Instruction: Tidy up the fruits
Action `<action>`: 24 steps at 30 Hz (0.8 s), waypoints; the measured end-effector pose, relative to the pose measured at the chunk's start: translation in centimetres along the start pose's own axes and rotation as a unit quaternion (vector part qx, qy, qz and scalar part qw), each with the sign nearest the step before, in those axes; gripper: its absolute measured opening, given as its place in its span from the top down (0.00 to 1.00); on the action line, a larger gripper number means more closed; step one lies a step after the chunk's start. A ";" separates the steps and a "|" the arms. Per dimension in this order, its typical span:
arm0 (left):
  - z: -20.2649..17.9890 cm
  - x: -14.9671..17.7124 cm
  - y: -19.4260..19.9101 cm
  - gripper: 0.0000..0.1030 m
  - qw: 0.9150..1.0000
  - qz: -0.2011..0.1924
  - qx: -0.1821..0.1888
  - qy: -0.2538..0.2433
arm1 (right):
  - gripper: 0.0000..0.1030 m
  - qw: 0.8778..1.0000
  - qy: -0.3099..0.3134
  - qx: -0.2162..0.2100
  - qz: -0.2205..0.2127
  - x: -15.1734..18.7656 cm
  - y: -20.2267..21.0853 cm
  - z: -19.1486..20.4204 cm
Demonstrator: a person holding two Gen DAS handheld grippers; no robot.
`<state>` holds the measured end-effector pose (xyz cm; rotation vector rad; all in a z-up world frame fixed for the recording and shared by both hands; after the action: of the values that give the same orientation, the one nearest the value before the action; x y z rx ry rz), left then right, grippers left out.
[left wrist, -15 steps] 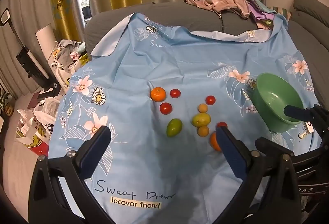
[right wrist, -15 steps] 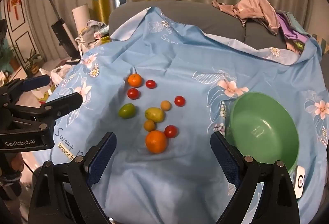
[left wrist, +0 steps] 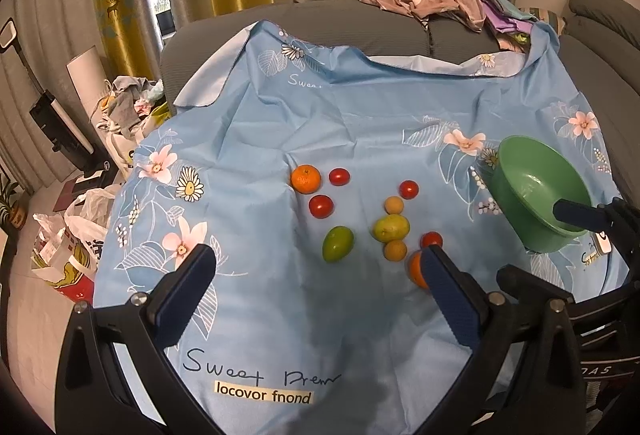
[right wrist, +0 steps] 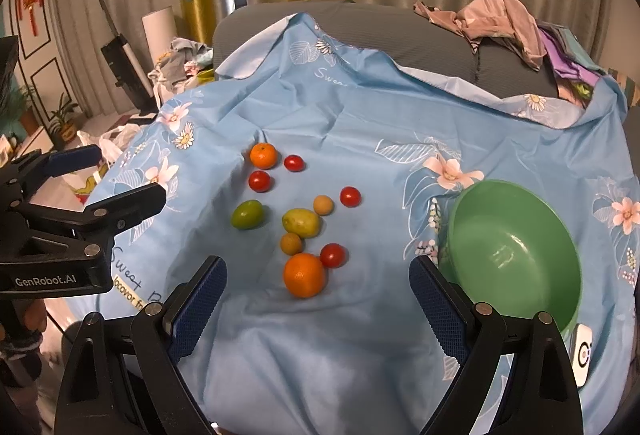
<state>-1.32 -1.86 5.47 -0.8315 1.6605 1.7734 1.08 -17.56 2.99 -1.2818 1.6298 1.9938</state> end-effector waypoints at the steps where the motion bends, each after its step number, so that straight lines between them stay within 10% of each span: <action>1: 0.0 0.0 -0.1 0.01 1.000 0.001 0.000 0.000 | 0.09 1.000 0.000 0.000 0.000 0.1 0.0 0.0; 24: -0.3 0.4 -1.5 0.01 1.000 0.020 0.009 -0.004 | 0.09 1.000 -0.014 -0.017 0.001 0.5 -1.3 0.0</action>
<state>-0.46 -2.02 4.16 -0.7883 1.6963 1.7844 1.72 -17.31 1.77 -1.2587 1.5921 2.0388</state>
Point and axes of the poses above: each gripper's, at about its wrist camera, not at the fingertips, and y roughly against the way its jaws point, z to its left, x to its underside, the point moved 1 cm from there along -y, roughly the way its jaws point, and after that the axes turned 5 degrees about -z, right-handed, at the moved point
